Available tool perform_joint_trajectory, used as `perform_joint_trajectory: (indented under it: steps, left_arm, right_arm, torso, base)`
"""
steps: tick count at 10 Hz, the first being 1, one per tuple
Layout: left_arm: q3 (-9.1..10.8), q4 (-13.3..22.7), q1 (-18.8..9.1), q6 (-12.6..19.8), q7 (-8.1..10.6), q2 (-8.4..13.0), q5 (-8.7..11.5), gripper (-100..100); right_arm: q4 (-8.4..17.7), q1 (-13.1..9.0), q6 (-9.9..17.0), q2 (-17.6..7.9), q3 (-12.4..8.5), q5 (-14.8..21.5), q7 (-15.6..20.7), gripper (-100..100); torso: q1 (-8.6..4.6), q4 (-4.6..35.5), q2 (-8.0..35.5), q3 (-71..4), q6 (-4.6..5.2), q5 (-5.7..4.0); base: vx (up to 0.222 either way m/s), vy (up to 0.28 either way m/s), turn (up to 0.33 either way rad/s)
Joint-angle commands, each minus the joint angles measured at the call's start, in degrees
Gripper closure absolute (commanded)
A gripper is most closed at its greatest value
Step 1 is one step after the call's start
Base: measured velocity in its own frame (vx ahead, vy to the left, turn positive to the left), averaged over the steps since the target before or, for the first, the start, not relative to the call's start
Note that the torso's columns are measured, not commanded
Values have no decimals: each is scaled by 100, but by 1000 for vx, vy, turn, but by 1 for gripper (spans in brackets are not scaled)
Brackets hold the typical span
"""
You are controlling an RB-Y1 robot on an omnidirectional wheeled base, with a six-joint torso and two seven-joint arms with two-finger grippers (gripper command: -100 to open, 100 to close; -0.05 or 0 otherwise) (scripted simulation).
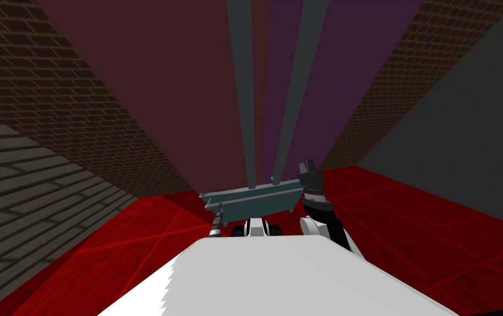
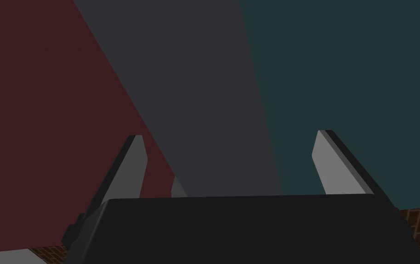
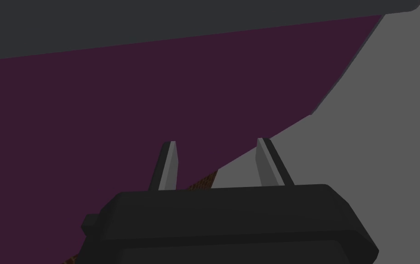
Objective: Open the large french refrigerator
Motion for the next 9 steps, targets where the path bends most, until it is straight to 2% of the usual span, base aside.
perform_joint_trajectory:
  steps: [1,5,8,9]
  left_arm:
    - [-70,318,-61,-122,-62,-215,-31,-100]
    - [-52,291,-68,-140,-55,-196,-19,-100]
    - [1,185,-336,210,-10,-103,1,-100]
    - [-1,258,-324,118,-10,-106,2,-100]
  right_arm:
    - [0,0,0,0,0,0,0,0]
    - [1,-2,1,0,0,0,0,0]
    - [0,-1,0,0,0,0,0,0]
    - [0,-2,0,0,0,0,0,0]
  torso:
    - [-1,1,12,9,4,4]
    - [12,-16,-15,-5,13,20]
    - [3,-2,-4,-3,-1,2]
    - [4,0,1,0,-1,1]
  base:
    - [58,-48,26]
    - [2,-3,0]
    - [1,-14,18]
    - [4,-8,0]
